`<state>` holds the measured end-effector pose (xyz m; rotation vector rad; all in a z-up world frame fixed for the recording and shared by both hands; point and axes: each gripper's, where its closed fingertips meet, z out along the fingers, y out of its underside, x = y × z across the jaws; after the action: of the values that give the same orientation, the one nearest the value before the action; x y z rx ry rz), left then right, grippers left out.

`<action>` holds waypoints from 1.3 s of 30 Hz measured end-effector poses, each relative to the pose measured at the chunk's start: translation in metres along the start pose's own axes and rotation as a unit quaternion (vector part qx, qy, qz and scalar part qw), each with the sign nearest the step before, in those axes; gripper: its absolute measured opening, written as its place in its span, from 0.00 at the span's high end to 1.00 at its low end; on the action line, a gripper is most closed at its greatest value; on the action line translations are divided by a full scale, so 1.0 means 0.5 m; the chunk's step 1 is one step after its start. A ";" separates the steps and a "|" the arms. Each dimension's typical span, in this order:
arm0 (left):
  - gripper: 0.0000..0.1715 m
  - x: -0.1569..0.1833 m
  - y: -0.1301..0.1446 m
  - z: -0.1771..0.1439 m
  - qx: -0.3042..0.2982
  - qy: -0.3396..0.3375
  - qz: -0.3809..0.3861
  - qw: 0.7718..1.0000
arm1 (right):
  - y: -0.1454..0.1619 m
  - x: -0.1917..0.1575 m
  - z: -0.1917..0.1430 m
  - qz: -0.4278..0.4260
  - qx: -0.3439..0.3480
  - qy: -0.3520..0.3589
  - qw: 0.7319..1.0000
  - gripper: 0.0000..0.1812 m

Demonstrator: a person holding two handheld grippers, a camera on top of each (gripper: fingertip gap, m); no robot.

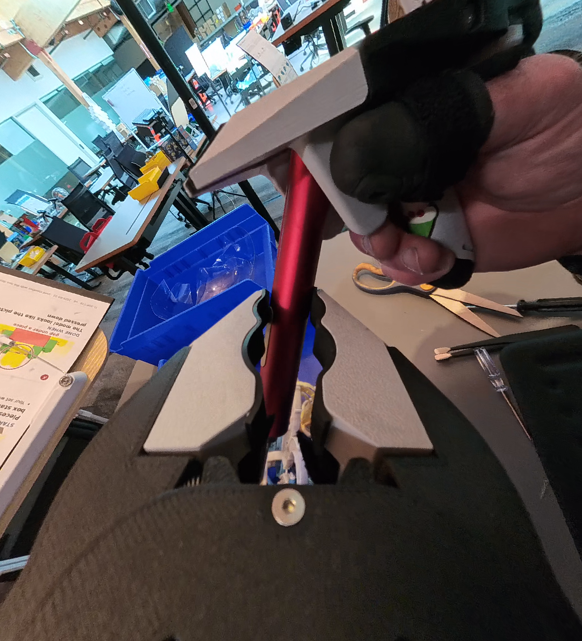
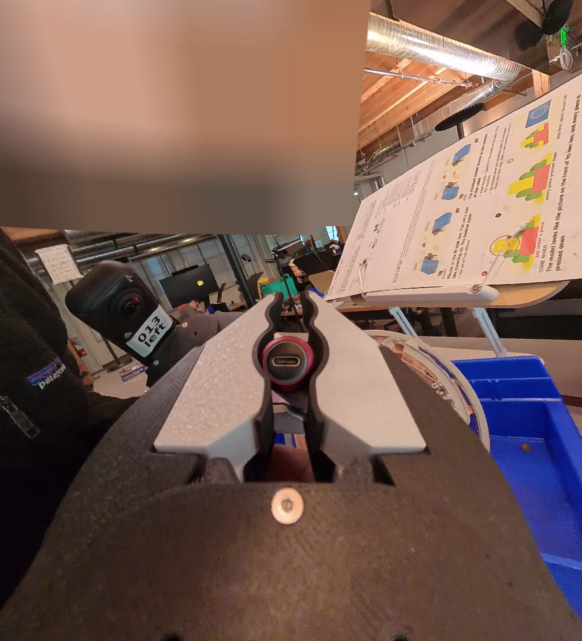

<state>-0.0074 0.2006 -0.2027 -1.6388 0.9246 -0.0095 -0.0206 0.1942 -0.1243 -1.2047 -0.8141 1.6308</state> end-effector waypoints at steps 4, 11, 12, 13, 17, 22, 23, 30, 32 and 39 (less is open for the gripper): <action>0.89 0.010 -0.003 -0.008 0.004 0.000 0.003 1.000 | 0.011 -0.005 0.010 -0.007 -0.010 -0.007 1.000 0.93; 0.89 0.012 -0.001 -0.021 -0.002 -0.009 0.049 0.999 | 0.058 -0.015 0.022 -0.009 -0.063 -0.017 0.998 0.91; 0.89 0.011 -0.004 -0.022 -0.001 -0.009 0.051 0.999 | 0.057 -0.019 0.024 -0.015 -0.068 -0.019 0.997 0.91; 0.89 0.010 -0.007 -0.023 0.003 -0.012 0.055 0.998 | 0.054 -0.022 0.027 -0.020 -0.070 -0.023 0.997 0.92; 0.85 -0.018 -0.025 -0.030 0.009 -0.050 0.031 0.998 | 0.020 -0.026 0.047 -0.017 -0.048 -0.060 0.997 0.93; 0.60 -0.097 -0.038 -0.106 0.012 -0.109 -0.032 0.993 | -0.048 -0.009 0.060 -0.025 -0.018 -0.093 0.995 0.94; 0.60 -0.126 -0.026 -0.128 0.004 -0.123 -0.051 0.991 | -0.060 -0.003 0.061 -0.023 -0.012 -0.102 0.994 0.94; 0.59 -0.259 0.177 -0.150 -0.099 -0.094 -0.295 0.946 | -0.085 0.047 0.089 0.026 0.015 -0.147 0.989 0.94; 0.59 -0.248 0.229 -0.124 -0.121 -0.019 -0.410 0.904 | -0.092 0.067 0.091 0.041 0.025 -0.152 0.987 0.94; 0.81 -0.211 0.278 -0.091 -0.158 0.102 -0.533 0.825 | -0.091 0.136 0.080 0.069 0.040 -0.160 0.984 0.94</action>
<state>-0.1780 0.2236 -0.2556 -2.3119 0.0339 -0.8524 -0.0522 0.2742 -0.0952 -0.9724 -0.8669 1.9858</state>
